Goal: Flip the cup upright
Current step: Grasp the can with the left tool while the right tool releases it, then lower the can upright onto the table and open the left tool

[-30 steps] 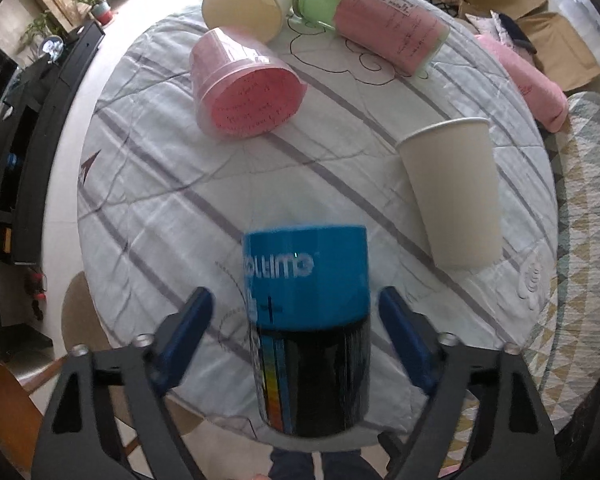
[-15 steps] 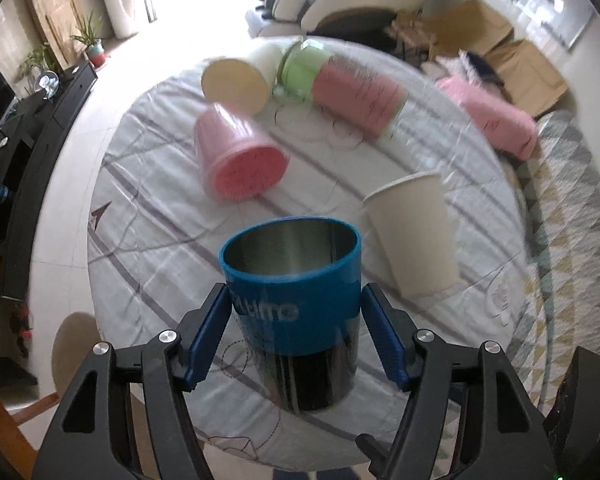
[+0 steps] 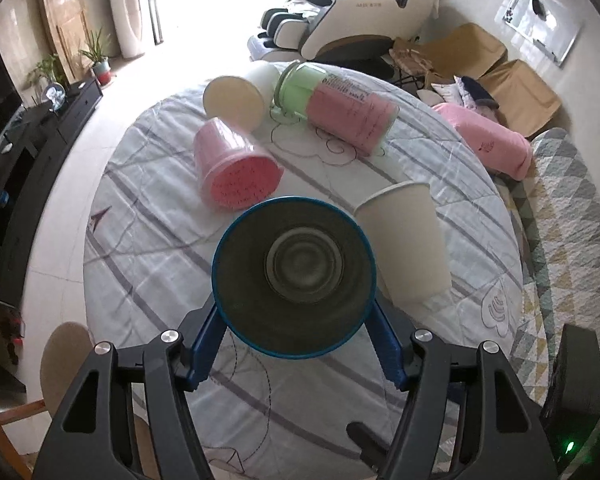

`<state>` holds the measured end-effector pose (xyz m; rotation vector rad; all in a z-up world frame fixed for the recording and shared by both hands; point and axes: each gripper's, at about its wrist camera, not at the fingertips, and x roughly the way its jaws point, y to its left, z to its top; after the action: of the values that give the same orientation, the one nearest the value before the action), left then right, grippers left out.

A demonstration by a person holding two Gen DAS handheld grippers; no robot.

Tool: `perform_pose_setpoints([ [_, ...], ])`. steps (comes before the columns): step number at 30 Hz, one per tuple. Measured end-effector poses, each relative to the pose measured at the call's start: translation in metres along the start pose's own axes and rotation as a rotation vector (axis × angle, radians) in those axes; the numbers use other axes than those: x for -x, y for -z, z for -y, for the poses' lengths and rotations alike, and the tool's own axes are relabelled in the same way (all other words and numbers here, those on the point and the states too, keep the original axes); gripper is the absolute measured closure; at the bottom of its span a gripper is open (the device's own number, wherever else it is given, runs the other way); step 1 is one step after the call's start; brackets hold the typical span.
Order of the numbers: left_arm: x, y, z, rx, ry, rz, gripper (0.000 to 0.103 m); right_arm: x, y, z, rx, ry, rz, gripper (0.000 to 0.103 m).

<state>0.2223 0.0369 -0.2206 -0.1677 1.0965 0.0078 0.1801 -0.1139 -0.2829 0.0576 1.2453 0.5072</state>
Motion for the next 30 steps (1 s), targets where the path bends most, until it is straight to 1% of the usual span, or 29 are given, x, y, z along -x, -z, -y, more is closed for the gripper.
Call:
perform_pose_setpoints([
  [3,-0.004,-0.008,0.005,-0.016,-0.017,0.001,0.036,0.001,-0.001,0.0,-0.001,0.006,0.004,0.021],
  [4,-0.005,-0.009,0.006,-0.018,-0.017,0.0,0.036,-0.003,-0.004,-0.001,-0.002,0.009,0.004,0.021],
  [8,-0.006,-0.014,0.01,-0.017,-0.007,-0.013,0.036,0.002,-0.005,0.005,-0.011,0.017,0.001,0.021],
  [10,-0.006,-0.013,0.013,-0.024,-0.017,-0.023,0.035,0.005,-0.003,0.007,-0.015,0.019,0.007,0.021],
  [17,0.01,-0.007,0.018,-0.038,-0.035,-0.013,0.031,0.021,-0.007,0.012,-0.01,0.039,0.034,0.021],
  [23,0.045,0.012,0.021,-0.035,-0.065,0.026,0.021,0.048,-0.006,0.017,0.001,0.047,0.068,0.021],
  [25,0.061,0.022,0.022,-0.022,-0.071,0.045,0.019,0.06,-0.003,0.018,0.011,0.055,0.084,0.021],
  [29,0.096,0.047,0.025,-0.017,-0.107,0.091,0.014,0.08,0.004,0.016,0.029,0.079,0.11,0.021],
  [30,0.102,0.051,0.026,-0.016,-0.109,0.099,0.013,0.09,0.008,0.016,0.035,0.089,0.129,0.021],
])
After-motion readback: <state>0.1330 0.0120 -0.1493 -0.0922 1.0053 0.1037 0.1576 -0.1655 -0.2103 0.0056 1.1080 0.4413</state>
